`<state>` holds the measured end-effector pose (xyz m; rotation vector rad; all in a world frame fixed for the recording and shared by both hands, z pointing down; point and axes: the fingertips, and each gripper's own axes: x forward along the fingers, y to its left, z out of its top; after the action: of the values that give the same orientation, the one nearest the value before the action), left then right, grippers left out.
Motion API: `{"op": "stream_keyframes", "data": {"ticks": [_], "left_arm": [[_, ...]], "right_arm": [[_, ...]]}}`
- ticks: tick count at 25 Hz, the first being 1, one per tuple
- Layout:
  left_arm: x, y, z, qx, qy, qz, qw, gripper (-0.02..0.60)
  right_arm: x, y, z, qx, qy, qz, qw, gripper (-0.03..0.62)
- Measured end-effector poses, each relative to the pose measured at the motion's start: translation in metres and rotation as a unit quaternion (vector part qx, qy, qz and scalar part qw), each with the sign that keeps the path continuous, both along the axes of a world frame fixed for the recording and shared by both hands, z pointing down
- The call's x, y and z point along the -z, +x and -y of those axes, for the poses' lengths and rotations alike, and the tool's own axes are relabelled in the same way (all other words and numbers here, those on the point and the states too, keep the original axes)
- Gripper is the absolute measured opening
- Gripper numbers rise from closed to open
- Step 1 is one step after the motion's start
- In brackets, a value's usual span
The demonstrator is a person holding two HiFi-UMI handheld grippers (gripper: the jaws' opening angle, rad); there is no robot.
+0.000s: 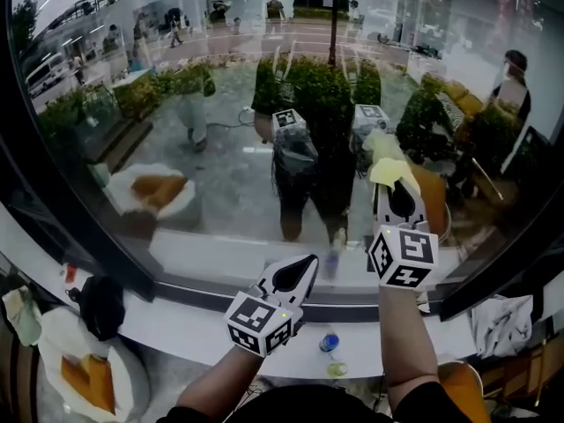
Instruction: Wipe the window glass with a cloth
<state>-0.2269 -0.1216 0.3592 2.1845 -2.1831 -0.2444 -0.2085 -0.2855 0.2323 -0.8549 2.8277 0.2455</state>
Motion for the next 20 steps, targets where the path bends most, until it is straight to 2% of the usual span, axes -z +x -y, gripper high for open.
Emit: {"op": "stream_keyframes", "data": {"ticks": [8, 20], "left_arm": [[-0.007, -0.043, -0.045, 0.024, -0.004, 0.003, 0.9997, 0.008], [-0.024, -0.126, -0.146, 0.091, -0.016, -0.006, 0.9957, 0.008]], "right_arm": [[-0.005, -0.069, -0.06, 0.043, 0.0, -0.007, 0.999, 0.052], [-0.027, -0.19, -0.172, 0.125, -0.001, -0.028, 0.992, 0.052]]}}
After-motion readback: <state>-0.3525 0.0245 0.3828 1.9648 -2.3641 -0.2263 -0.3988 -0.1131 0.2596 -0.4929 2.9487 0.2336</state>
